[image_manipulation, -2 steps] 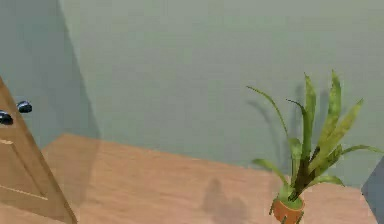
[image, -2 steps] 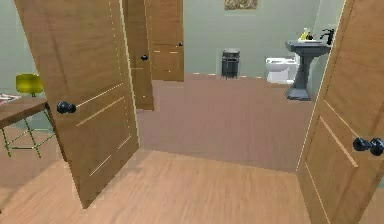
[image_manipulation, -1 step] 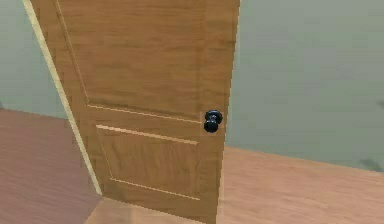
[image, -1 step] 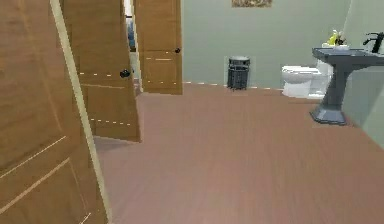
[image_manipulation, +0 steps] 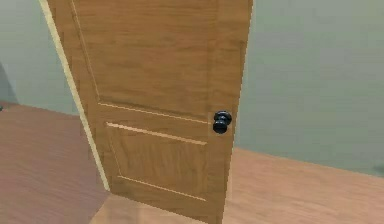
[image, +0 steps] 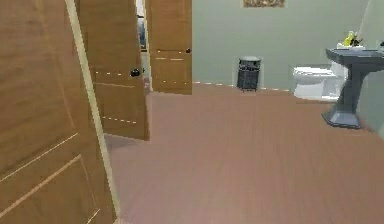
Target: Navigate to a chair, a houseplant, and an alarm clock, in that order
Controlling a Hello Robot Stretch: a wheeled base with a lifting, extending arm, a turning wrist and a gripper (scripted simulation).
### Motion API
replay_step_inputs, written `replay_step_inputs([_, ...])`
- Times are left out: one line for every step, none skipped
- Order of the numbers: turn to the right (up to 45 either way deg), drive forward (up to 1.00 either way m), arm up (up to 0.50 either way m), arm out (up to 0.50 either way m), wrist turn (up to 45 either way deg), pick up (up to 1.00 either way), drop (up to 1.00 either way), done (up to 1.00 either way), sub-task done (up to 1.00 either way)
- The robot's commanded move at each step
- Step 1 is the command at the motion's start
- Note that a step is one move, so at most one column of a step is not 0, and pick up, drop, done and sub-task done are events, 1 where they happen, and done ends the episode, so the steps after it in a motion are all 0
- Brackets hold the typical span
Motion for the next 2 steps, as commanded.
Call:
replay_step_inputs([3.0, 0.00, 0.00, 0.00, 0.0, 0.00, 0.00, 0.00, 0.00])
replay_step_inputs([0.0, 1.00, 0.00, 0.00, 0.0, 0.00, 0.00, 0.00, 0.00])
